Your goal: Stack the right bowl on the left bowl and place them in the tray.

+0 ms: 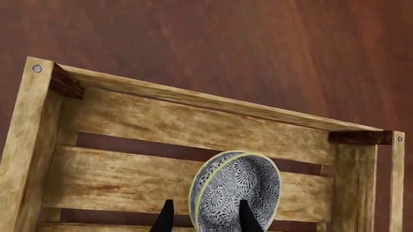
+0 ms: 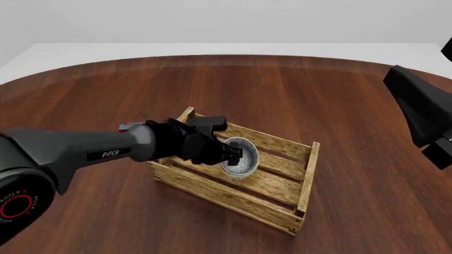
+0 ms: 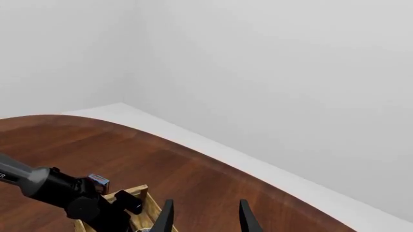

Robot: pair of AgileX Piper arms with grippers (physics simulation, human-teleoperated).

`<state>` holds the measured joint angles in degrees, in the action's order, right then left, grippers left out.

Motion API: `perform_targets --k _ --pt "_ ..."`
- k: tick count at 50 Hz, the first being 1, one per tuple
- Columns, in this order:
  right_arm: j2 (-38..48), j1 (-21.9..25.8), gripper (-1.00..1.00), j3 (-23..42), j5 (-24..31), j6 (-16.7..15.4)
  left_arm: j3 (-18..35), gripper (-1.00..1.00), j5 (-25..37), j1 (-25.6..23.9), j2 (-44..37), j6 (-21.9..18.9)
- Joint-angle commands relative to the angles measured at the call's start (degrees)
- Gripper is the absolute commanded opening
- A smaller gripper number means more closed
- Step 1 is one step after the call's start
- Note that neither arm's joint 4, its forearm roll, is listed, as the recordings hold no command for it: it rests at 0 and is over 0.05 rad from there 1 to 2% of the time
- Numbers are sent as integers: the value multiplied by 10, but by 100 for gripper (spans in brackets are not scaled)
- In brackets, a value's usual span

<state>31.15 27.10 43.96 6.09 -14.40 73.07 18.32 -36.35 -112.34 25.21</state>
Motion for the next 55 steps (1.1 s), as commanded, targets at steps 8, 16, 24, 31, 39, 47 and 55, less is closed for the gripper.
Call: perform_targets --k 8,16,24,31,39,47,55 --pt "1 3 100 -2 -1 -3 -53 100 8 -12 99 4" --pt "3 4 100 -3 -2 -4 -106 100 -5 -4 171 0" --pt "5 2 100 -4 -4 -5 -178 100 -36 10 246 -4" --pt "9 -1 100 -5 -6 -6 -247 100 -70 25 318 -7" --pt "14 -5 100 -6 -9 -9 -348 100 -114 45 462 5" --pt "31 -4 100 -10 -18 -12 -428 100 -140 82 605 -7" --pt "39 -3 100 -12 -22 -16 -465 100 -122 139 728 -43"
